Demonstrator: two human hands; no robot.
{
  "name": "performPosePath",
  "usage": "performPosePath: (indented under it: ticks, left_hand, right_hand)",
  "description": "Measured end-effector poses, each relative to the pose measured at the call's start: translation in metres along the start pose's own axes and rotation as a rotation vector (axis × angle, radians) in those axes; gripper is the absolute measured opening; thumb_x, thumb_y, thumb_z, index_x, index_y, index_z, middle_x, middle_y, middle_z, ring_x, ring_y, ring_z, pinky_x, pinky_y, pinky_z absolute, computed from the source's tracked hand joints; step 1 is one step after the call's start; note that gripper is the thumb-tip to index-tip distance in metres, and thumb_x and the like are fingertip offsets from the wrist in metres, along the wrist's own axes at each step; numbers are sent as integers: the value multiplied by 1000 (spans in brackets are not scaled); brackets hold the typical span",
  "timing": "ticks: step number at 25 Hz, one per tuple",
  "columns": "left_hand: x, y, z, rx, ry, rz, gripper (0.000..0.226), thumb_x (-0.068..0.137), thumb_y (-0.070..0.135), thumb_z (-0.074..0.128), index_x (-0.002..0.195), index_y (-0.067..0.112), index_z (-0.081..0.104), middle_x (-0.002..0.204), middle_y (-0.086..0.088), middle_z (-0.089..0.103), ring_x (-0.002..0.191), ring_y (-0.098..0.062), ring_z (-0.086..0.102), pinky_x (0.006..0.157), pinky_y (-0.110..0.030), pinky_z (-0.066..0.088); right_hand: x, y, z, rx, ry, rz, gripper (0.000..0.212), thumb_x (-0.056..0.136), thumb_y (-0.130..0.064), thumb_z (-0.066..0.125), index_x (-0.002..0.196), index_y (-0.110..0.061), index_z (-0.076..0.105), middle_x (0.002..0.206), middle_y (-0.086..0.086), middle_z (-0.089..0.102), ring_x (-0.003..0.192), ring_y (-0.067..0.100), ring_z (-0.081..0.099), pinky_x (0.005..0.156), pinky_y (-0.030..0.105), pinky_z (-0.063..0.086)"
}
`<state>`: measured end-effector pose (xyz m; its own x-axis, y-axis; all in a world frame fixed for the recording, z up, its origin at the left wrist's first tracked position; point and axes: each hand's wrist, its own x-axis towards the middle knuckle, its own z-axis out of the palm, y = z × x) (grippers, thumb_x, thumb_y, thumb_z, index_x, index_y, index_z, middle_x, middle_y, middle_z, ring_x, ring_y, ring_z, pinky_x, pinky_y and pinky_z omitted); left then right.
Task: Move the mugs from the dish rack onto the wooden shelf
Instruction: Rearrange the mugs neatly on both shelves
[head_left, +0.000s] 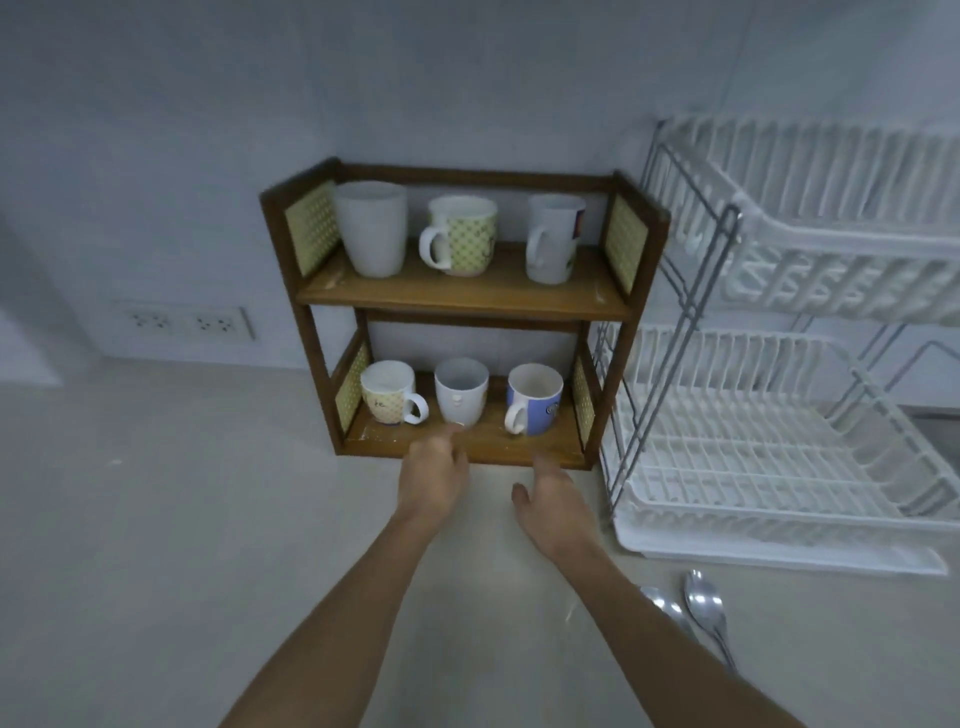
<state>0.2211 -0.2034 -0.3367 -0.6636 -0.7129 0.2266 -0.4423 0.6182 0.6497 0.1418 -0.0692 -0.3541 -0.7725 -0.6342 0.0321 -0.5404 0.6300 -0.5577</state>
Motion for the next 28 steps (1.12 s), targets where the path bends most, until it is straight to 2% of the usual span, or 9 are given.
performPosePath:
  ticks: [3,8,12,14,17,21,24,26,28]
  left_hand:
    - [4,15,-55,-61,161,25,28,87,7,53,112,12,66,111,-11,68,104,-28,62,87,-35,50]
    - [24,45,-128,-101,355,62,29,88,7,53,113,10,65,113,-8,69,106,-24,62,91,-31,49]
    - [52,60,-168,-144,409,53,30,89,11,53,117,14,61,116,-6,67,108,-24,60,91,-35,49]
    - [69,61,-181,-169,393,31,35,88,12,55,123,13,58,121,-8,64,112,-25,58,95,-36,48]
    - [96,56,-190,-181,299,1,46,88,19,61,132,12,48,131,-9,56,119,-27,53,99,-41,46]
    - [133,45,-194,-269,197,-14,53,88,19,63,135,5,42,136,-13,51,125,-29,50,98,-35,42]
    - [154,38,-189,-313,111,-42,62,90,23,61,142,5,32,140,-14,48,127,-29,48,106,-40,39]
    - [168,31,-184,-325,76,-66,69,91,25,60,146,6,23,142,-15,46,128,-30,47,108,-43,38]
    - [179,26,-179,-348,57,-67,70,90,27,60,146,8,23,141,-15,48,127,-30,48,106,-40,39]
  right_hand:
    - [3,-49,-43,109,108,-133,51,91,-20,54,140,-12,42,139,9,50,125,27,49,99,38,45]
    - [19,-119,-104,185,231,-288,50,93,-21,54,141,-12,41,141,7,48,129,23,45,104,35,39]
    - [48,-160,-135,286,252,-294,44,92,-20,54,135,-14,46,128,8,57,111,22,57,94,33,47]
    - [68,-177,-144,353,254,-238,44,93,-20,54,135,-12,46,130,11,56,116,25,55,92,29,42]
    - [96,-191,-146,376,228,-149,44,96,-19,49,139,-10,42,136,15,52,123,30,51,95,33,41]
    - [129,-201,-137,452,168,-9,53,94,-22,47,144,-10,32,138,17,48,122,33,50,88,32,40]
    - [149,-198,-129,453,160,1,53,92,-20,52,141,-9,33,138,15,47,122,31,49,102,40,42]
    - [162,-196,-126,466,193,1,53,90,-17,55,138,-10,34,138,14,47,124,30,48,106,43,40]
    - [173,-191,-122,471,202,4,62,87,-15,60,141,-12,29,140,14,46,127,31,46,107,43,38]
